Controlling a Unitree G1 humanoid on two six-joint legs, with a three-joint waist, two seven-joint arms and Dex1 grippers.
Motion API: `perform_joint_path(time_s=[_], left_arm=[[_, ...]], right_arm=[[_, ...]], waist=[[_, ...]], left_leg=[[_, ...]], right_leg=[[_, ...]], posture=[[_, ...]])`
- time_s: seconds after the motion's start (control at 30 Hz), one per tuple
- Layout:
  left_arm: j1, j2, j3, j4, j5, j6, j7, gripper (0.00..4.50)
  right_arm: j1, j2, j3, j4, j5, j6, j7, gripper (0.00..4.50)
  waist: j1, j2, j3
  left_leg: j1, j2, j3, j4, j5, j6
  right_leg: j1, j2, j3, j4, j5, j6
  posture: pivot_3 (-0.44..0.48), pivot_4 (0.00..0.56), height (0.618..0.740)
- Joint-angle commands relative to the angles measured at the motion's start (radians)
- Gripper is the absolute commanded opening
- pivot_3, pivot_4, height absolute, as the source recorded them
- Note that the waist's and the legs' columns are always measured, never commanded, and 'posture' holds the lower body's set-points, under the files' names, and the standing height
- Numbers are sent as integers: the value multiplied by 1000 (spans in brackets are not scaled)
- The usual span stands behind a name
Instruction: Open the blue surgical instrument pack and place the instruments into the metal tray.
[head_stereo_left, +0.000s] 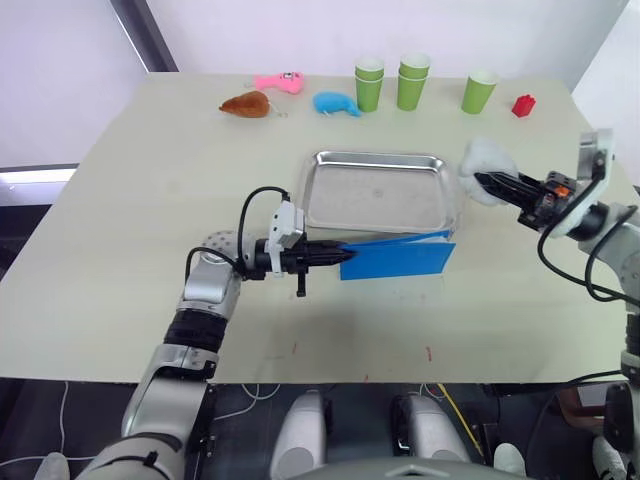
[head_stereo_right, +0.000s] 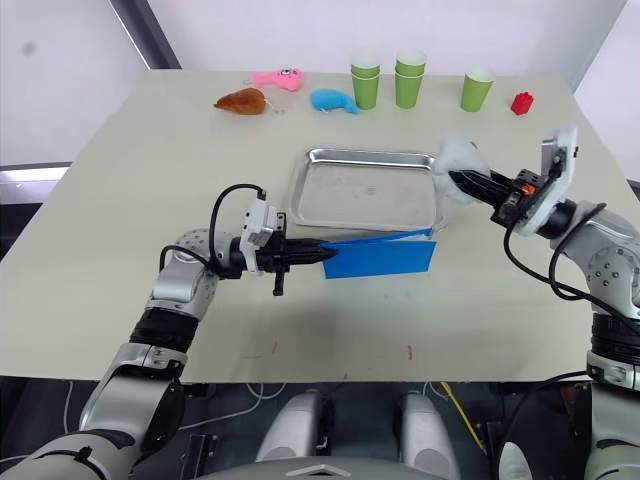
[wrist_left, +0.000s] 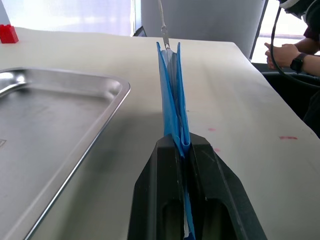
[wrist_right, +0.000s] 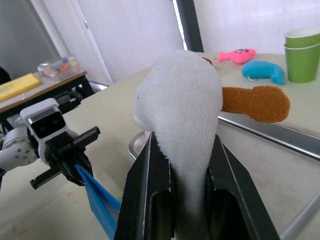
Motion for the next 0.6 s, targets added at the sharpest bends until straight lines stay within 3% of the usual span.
perform_joint_path(time_s=[0.03,0.3,0.6], left_arm=[[-29,-33,-9,49,22,-29,19,0],[-33,-72,-13,96,36,-61,28,0],[-32,-69,-10,124,50,-76,27,0]], right_arm=[[-32,34,110,-93,-55,-61,30,102],[-63,170,287,-123,-178,-171,22,102],[-119,360,361,-79,-262,-306,-25,102]], waist=[[-2,0,0],[1,0,0],[1,0,0]], left_leg=[[0,0,0,0,0,0],[0,0,-1,0,0,0],[0,0,-1,1,0,0]], right_leg=[[0,0,0,0,0,0],[0,1,1,0,0,0],[0,1,0,1,0,0]], posture=[[0,150,739],[0,150,739],[0,150,739]])
